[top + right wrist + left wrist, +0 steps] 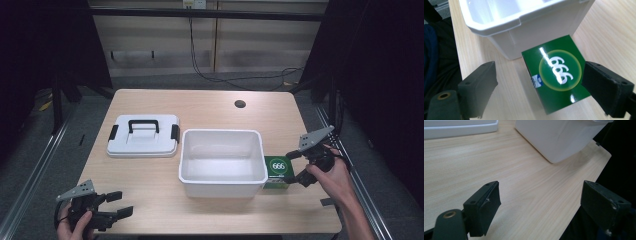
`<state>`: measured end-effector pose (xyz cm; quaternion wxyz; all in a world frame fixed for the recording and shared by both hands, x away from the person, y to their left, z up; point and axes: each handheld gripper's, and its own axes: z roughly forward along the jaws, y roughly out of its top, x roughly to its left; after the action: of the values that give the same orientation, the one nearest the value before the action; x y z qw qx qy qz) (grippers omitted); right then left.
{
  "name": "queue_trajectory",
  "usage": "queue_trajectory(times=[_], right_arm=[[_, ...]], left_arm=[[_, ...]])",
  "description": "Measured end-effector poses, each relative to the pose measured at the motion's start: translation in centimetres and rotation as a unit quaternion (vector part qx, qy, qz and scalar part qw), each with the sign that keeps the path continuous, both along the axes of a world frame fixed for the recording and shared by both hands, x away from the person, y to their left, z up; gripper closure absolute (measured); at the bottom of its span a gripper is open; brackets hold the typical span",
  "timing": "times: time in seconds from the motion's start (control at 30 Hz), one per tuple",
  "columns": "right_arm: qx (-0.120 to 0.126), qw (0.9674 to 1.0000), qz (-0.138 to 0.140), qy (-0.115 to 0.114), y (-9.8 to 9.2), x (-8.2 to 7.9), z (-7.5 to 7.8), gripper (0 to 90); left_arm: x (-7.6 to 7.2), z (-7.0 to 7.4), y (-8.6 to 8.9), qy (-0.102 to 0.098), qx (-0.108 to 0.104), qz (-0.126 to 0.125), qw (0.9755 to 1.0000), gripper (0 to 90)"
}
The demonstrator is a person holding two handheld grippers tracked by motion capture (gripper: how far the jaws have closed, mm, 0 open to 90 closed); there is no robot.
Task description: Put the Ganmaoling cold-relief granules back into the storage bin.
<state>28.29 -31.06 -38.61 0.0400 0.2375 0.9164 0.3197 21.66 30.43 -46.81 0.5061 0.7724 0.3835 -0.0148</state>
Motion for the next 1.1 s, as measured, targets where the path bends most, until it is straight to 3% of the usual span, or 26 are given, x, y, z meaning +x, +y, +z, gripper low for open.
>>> queue_trajectory(times=[0.13, 0.33, 0.53, 0.77, 0.93, 1.03, 1.1], right_arm=[[-0.011, 0.9998, 0.013, 0.001, 0.4, 0.4, 0.2, 10.0], [-0.049, 0.9974, 0.052, 0.009, 1.4, 1.5, 0.0, 9.3], [-0.058, 0.9963, 0.06, 0.02, 1.6, 2.1, 0.1, 9.3], [-0.095, 0.9904, 0.096, 0.032, 2.4, 3.0, -0.1, 9.2], [-0.124, 0.9858, 0.103, 0.048, 2.8, 3.6, -0.5, 8.4], [-0.151, 0.9818, 0.103, 0.051, 3.2, 3.9, -0.6, 8.4], [-0.16, 0.981, 0.099, 0.047, 3.4, 4.0, -0.6, 8.4]], left_arm=[[0.0, 0.0, 0.0, 0.001, 0.001, 0.0, 1.0, 16.0], [0.0, 0.0, 0.0, 0.001, 0.001, 0.0, 1.0, 16.0], [0.1, 0.0, 0.0, 0.001, 0.002, -0.001, 1.0, 16.0], [0.1, 0.0, 0.0, 0.001, 0.0, -0.003, 1.0, 16.0], [0.1, -0.1, 0.0, 0.002, 0.001, -0.004, 1.0, 16.0], [0.1, -0.1, 0.0, 0.003, 0.0, -0.004, 1.0, 16.0], [0.1, -0.1, 0.0, 0.001, 0.001, -0.004, 1.0, 16.0]])
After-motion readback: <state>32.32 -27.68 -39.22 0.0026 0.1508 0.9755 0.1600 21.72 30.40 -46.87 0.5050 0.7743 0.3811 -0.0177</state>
